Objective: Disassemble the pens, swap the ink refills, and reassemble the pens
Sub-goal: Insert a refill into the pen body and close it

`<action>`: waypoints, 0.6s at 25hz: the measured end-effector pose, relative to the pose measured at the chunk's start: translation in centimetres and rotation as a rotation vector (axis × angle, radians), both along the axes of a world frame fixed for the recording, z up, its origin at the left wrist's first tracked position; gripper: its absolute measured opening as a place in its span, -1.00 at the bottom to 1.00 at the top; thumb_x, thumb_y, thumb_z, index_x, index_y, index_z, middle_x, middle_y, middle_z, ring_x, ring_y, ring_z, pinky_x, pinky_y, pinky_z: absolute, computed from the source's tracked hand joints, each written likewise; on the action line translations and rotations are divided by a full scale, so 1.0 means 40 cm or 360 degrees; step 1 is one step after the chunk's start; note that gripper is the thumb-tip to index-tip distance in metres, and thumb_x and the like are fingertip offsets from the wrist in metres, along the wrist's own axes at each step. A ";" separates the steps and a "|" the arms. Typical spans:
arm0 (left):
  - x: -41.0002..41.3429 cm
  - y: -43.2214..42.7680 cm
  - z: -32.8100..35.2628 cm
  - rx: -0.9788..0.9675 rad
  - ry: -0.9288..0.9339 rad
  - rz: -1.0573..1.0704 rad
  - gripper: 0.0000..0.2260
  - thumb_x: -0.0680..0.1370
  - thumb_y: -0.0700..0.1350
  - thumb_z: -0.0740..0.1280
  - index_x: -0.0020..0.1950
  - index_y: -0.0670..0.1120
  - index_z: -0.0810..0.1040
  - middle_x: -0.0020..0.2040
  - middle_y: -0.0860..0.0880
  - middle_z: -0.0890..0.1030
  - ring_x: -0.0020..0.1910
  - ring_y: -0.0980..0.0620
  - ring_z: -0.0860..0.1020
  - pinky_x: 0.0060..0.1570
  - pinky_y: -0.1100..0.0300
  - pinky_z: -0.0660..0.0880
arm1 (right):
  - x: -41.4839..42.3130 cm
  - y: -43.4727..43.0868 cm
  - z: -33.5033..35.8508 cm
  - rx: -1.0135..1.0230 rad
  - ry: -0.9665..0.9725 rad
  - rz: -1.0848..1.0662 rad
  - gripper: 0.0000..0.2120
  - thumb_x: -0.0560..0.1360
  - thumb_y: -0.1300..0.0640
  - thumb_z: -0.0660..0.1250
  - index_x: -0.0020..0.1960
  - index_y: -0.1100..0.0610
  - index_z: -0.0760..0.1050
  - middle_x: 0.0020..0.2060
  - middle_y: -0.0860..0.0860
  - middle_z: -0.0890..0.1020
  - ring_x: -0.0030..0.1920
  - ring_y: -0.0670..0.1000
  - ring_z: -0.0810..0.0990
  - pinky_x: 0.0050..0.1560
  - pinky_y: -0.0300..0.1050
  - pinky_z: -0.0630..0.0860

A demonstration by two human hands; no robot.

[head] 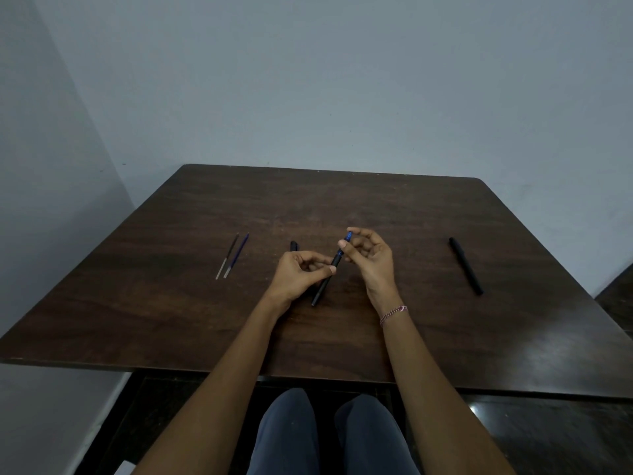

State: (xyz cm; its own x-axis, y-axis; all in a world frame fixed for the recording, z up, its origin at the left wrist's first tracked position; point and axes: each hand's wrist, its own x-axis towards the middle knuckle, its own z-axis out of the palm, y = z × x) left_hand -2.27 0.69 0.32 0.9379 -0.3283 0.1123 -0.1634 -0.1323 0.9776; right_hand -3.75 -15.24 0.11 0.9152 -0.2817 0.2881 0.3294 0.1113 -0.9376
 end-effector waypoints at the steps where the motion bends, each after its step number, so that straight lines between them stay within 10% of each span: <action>1: 0.001 0.000 0.000 -0.0004 0.0004 -0.0003 -0.86 0.38 -0.19 0.51 -0.20 0.05 0.66 -0.40 0.07 0.63 -0.39 0.18 0.57 -0.34 0.36 0.51 | 0.000 0.001 0.000 -0.0002 0.0005 0.0007 -0.75 0.40 0.29 0.46 -0.02 0.03 0.55 -0.34 -0.14 0.65 -0.25 -0.19 0.64 -0.26 -0.34 0.53; 8: 0.000 -0.001 0.000 -0.0075 0.0041 -0.0024 -0.86 0.38 -0.21 0.51 -0.16 0.01 0.66 -0.31 -0.01 0.67 -0.36 0.13 0.59 -0.33 0.34 0.53 | 0.000 -0.014 0.007 0.0608 0.0121 0.0428 -0.72 0.59 0.28 0.17 0.25 0.12 0.48 0.00 0.12 0.69 0.07 0.06 0.66 -0.03 -0.17 0.59; 15: 0.004 -0.016 0.007 -0.0123 0.0124 -0.0064 -0.90 0.40 -0.24 0.48 -0.14 -0.07 0.66 -0.26 -0.02 0.70 -0.30 0.11 0.65 -0.31 0.32 0.56 | -0.001 -0.017 0.016 0.0597 0.0189 0.0563 -0.71 0.56 0.34 0.20 0.21 0.12 0.51 -0.05 0.09 0.71 0.02 0.02 0.68 -0.06 -0.17 0.61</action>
